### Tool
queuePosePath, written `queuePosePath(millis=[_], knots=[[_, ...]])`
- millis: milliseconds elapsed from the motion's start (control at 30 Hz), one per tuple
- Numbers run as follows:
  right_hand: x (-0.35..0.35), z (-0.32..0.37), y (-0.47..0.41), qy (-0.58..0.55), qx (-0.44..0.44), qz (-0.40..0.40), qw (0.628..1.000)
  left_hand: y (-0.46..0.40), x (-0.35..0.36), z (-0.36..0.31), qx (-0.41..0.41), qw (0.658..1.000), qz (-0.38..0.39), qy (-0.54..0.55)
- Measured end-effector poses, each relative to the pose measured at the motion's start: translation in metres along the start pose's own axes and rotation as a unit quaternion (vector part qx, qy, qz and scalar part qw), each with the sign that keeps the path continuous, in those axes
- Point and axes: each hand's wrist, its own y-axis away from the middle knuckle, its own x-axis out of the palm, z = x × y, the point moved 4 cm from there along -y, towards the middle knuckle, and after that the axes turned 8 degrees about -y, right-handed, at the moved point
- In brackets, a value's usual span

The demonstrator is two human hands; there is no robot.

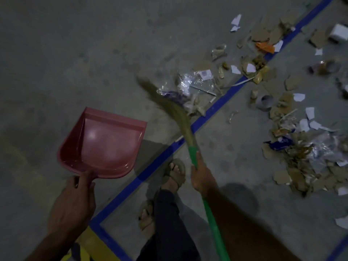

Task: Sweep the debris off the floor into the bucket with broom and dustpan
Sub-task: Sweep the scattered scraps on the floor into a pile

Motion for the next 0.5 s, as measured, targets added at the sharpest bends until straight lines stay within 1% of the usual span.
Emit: queuePosePath(millis=[100,133,200,267,333,400,467,500], knots=[[-0.046,-0.058,-0.036,-0.042,0.000,-0.125,0.991,-0.026,-0.005,-0.022,0.013,1.000,0.008,-0.003],[-0.066,-0.068,-0.041,-0.065,0.003,-0.144,0.987,-0.034,-0.007,-0.030,0.015,1.000,0.012,-0.006],[-0.111,-0.065,-0.041,-0.118,0.067,-0.136,0.981,-0.049,-0.016,-0.046,0.028,0.999,0.013,-0.013],[-0.150,-0.068,-0.041,-0.128,0.131,-0.128,0.975,-0.064,-0.028,-0.061,0.047,0.999,0.007,-0.020],[-0.183,-0.066,-0.038,-0.129,0.154,-0.148,0.968,-0.079,-0.041,-0.077,0.064,0.998,0.002,-0.022],[-0.202,-0.057,-0.021,-0.118,0.130,-0.169,0.970,-0.094,-0.053,-0.090,0.082,0.996,-0.005,-0.025],[-0.206,-0.042,0.007,-0.102,0.089,-0.172,0.976,-0.106,-0.066,-0.100,0.097,0.995,-0.010,-0.031],[-0.201,-0.033,0.022,-0.116,0.062,-0.171,0.976,-0.113,-0.072,-0.103,0.102,0.994,-0.013,-0.035]])
